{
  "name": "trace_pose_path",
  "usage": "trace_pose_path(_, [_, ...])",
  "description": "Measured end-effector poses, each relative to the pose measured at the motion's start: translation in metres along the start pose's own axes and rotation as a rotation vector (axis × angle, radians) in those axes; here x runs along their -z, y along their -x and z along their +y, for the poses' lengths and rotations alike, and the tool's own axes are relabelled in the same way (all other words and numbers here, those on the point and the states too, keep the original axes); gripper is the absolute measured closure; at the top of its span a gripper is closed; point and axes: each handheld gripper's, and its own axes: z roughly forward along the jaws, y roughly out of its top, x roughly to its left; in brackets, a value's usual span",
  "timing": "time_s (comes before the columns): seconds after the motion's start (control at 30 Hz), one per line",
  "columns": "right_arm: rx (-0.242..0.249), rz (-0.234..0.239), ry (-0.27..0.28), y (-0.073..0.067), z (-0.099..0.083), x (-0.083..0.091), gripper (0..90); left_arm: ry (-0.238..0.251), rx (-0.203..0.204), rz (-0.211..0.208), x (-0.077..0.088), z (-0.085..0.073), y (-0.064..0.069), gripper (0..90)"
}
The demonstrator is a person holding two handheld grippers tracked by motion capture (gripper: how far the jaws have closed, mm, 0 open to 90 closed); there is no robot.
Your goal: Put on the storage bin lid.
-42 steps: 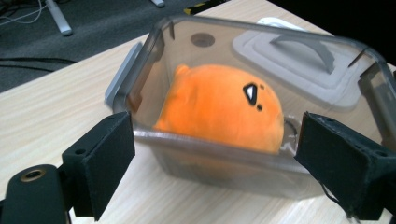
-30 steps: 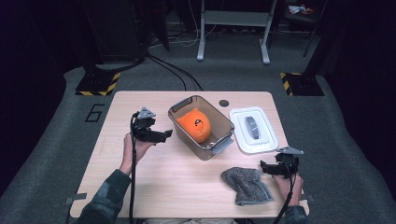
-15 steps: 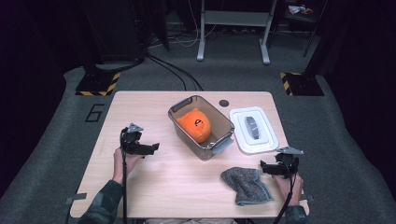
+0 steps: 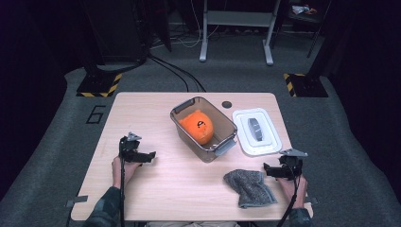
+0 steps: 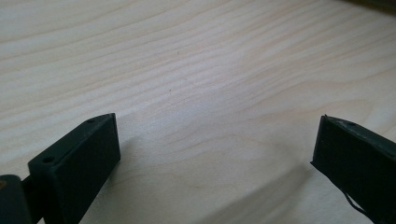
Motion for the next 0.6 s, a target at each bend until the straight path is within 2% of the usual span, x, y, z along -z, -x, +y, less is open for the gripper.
trace_pose_path(0.07, [0.002,0.003,-0.005,0.001,0.0,0.0,1.1,0.003,-0.029,0.019,-0.001,-0.002,0.001,0.0])
trace_pose_path(0.3, [-0.006,0.028,0.0,0.002,0.002,0.005,1.4,-0.005,-0.034,0.013,0.0,-0.002,0.001,0.0])
trace_pose_path(0.43, [0.029,0.017,0.001,0.002,0.01,0.011,2.1,-0.009,-0.036,0.007,0.0,-0.001,0.002,0.0])
trace_pose_path(0.6, [0.037,0.02,-0.001,0.005,0.029,0.018,2.7,-0.013,-0.04,0.007,0.0,-0.001,0.002,0.0])
